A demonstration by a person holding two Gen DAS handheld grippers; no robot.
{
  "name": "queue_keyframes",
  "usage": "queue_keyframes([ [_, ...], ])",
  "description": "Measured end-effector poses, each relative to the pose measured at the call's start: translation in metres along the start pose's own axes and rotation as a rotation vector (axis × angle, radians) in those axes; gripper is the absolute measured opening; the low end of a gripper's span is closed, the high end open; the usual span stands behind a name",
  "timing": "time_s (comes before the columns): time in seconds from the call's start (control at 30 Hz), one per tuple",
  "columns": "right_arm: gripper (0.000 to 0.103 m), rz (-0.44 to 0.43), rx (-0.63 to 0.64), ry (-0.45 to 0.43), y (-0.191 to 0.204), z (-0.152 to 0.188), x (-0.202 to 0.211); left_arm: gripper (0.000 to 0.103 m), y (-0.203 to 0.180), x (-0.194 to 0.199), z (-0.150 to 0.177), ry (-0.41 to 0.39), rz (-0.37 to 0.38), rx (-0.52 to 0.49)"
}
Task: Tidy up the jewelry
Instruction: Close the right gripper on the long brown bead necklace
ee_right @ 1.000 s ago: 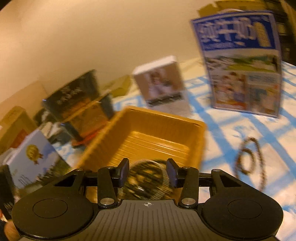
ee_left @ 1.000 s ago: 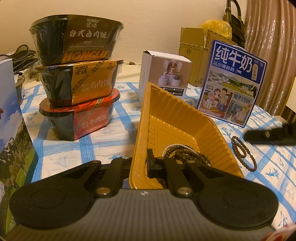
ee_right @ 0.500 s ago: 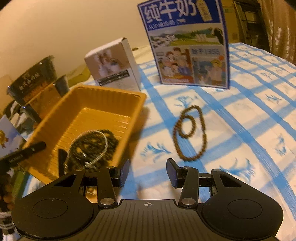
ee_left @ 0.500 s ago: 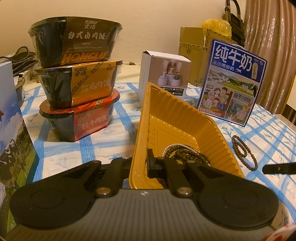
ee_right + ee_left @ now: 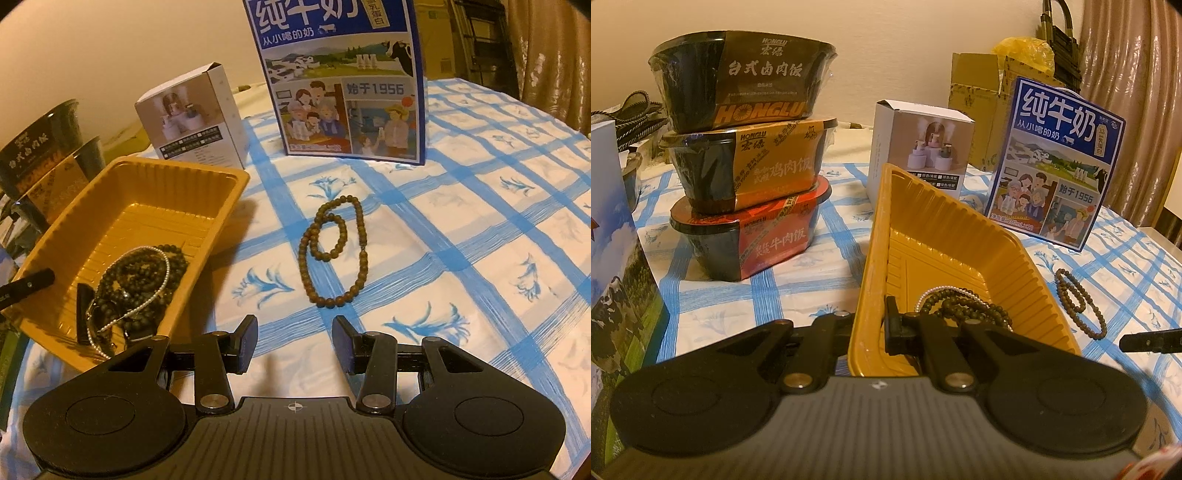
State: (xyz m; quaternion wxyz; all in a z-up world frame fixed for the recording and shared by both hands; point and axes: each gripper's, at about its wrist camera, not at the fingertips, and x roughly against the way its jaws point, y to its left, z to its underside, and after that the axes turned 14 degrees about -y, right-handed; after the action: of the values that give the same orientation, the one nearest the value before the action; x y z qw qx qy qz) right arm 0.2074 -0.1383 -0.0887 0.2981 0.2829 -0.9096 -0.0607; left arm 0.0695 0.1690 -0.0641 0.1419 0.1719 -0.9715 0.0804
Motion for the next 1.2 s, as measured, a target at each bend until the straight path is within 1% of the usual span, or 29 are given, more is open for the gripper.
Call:
queue_keyframes([
  [0.37,0.045,0.027,0.049,0.005,-0.008,-0.004,-0.018,0.005,0.001,-0.001,0.002,0.004,0.0,0.003],
  [0.6,0.045,0.09,0.115,0.003,-0.025,-0.012,-0.047,0.005,0.002,-0.001,0.003,0.008,0.001,0.005],
  [0.83,0.044,0.114,0.149,-0.005,-0.036,-0.025,-0.074,0.005,0.002,-0.003,0.003,0.013,0.0,0.002],
  [0.87,0.043,0.117,0.158,-0.007,-0.037,-0.026,-0.077,0.005,0.002,-0.003,0.003,0.012,0.0,0.001],
  [0.93,0.035,0.119,0.177,-0.005,-0.037,-0.028,-0.085,0.005,0.002,-0.003,0.003,0.013,0.0,0.001],
  [1.0,0.031,0.123,0.203,0.004,-0.036,-0.028,-0.092,0.005,0.002,-0.003,0.003,0.013,0.0,0.001],
  [1.2,0.027,0.133,0.231,-0.002,-0.035,-0.029,-0.106,0.005,0.002,-0.004,0.003,0.013,0.002,-0.003],
])
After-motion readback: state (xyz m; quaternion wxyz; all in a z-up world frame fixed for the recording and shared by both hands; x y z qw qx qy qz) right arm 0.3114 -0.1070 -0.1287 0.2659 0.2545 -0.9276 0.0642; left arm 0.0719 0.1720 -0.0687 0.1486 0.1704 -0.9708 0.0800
